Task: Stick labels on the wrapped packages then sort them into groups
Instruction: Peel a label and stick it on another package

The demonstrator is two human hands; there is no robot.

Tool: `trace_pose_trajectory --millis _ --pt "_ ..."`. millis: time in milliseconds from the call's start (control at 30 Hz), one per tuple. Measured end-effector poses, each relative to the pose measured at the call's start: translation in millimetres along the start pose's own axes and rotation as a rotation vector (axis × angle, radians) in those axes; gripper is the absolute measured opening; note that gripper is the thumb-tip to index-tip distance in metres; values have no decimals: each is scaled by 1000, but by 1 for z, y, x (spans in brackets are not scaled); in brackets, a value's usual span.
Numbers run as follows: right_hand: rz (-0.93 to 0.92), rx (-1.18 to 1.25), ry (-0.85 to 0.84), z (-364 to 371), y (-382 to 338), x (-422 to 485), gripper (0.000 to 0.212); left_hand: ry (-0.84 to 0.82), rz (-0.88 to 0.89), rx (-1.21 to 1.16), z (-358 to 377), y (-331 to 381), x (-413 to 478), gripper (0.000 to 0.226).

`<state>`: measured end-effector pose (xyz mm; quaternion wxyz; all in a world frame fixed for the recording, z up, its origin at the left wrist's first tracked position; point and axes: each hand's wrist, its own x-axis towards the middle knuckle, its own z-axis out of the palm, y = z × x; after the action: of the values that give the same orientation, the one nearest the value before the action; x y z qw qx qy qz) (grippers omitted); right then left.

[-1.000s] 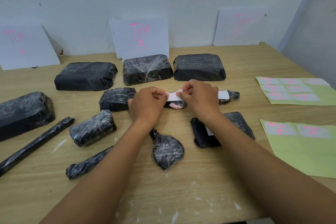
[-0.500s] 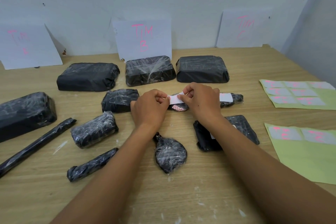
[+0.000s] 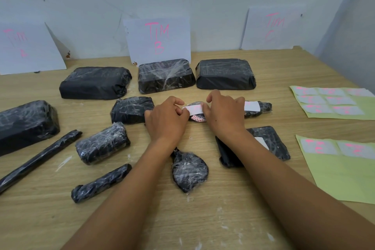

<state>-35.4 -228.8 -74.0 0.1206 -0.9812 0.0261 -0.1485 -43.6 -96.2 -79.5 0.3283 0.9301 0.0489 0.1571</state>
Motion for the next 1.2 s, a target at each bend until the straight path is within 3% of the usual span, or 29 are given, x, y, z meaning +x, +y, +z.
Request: trace_pose_trajectory --millis 133,333,467,667,767,933,1200 --pt "-11 -48 -5 1 -1 2 11 -3 0 5 0 1 0 12" --pt "-49 12 12 -2 7 1 11 -28 36 -80 -6 -3 -1 14" --pt "-119 62 40 -9 15 -5 21 -85 127 -158 -12 -11 1 14" --pt "-317 -23 -50 -11 8 -18 34 -87 452 98 -14 -8 -10 27" --pt "-363 -81 -104 -12 3 -22 35 -248 594 275 -15 -6 -13 39" --pt "-352 -180 -120 -11 1 -27 26 -470 601 491 -21 -15 -13 50" --pt "-252 -257 -93 -15 -3 -34 34 -465 603 486 -32 -27 -15 48"
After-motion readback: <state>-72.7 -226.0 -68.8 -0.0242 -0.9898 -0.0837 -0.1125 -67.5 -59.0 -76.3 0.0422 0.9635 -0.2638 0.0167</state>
